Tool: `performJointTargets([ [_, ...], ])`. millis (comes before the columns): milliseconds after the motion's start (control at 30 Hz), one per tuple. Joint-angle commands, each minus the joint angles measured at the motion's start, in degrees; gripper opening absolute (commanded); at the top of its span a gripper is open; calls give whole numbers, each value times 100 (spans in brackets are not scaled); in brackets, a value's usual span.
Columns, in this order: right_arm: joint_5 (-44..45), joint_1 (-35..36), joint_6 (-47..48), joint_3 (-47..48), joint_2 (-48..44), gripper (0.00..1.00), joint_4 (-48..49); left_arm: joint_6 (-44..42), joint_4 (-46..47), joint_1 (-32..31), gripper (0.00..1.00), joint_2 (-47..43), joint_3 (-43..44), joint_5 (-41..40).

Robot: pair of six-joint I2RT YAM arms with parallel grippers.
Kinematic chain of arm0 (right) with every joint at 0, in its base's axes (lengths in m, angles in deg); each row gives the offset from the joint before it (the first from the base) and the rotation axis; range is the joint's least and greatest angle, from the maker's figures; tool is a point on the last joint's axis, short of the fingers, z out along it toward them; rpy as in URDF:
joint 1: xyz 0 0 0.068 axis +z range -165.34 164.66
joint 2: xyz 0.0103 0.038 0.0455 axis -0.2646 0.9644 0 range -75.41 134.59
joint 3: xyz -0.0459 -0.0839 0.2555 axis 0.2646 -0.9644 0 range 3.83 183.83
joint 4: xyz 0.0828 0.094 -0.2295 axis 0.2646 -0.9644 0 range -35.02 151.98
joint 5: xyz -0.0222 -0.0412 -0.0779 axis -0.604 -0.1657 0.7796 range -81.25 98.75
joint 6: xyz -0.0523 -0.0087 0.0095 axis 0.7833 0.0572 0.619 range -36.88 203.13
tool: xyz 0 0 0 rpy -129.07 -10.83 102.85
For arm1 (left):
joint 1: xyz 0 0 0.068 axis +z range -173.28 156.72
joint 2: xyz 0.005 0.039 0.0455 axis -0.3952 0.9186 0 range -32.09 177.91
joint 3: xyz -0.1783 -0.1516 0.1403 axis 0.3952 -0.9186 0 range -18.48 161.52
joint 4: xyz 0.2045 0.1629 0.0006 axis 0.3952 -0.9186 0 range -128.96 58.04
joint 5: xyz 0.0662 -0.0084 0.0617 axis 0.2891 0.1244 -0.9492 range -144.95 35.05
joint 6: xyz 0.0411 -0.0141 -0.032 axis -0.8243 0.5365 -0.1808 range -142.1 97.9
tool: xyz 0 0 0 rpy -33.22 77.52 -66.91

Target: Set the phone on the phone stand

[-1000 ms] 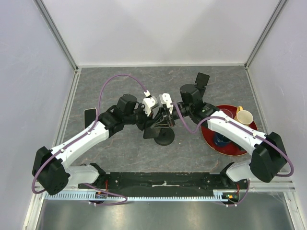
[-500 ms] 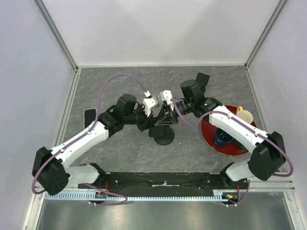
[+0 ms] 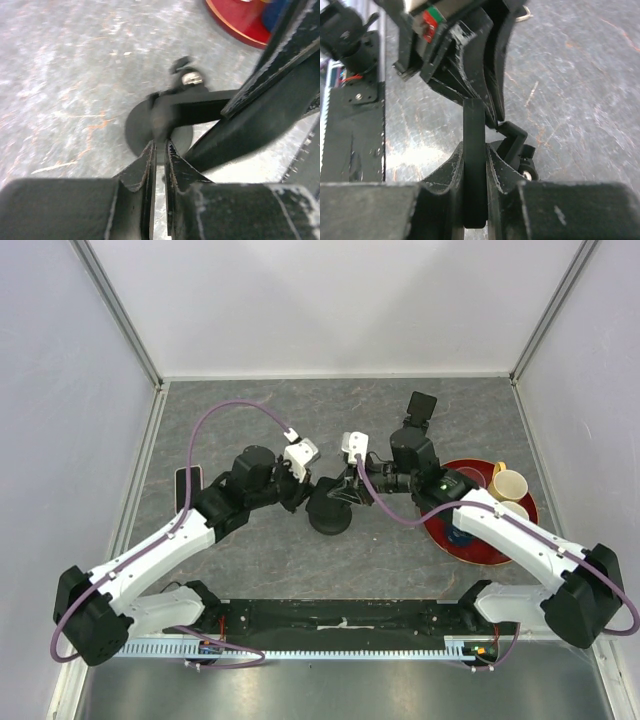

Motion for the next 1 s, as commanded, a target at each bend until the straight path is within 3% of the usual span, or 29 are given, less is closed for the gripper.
performJointTargets([
  [0, 2578, 303, -1076, -158, -260, 0, 256, 302, 146, 140, 2, -446, -12, -1658],
  [133, 5043, 1112, -1683, 254, 64, 0, -375, 372, 110, 140, 2, -578, -39, -2352],
  [233, 5929, 1561, -2237, 396, 241, 0, -623, 372, 137, 140, 2, -675, -91, -2363],
  [433, 4359, 1632, -1914, 272, 171, 0, 132, 302, 102, 140, 2, -622, -30, -1380],
  [500, 3517, 1597, -1729, 404, 215, 0, 141, 372, 84, 149, 2, -561, 5, -854],
  [600, 2263, 1396, -1149, 484, 241, 0, 351, 372, 32, 167, 2, -508, 67, -693],
  [767, 800, 641, -885, 966, 530, 0, 449, 529, 92, 333, 18, -666, -12, -746],
  [833, 211, 490, -919, 1351, 811, 0, 362, 609, 154, 465, 28, -762, -47, -649],
  [967, -651, 305, -972, 1951, 1234, 0, 238, 689, 198, 623, 38, -815, -91, -421],
])
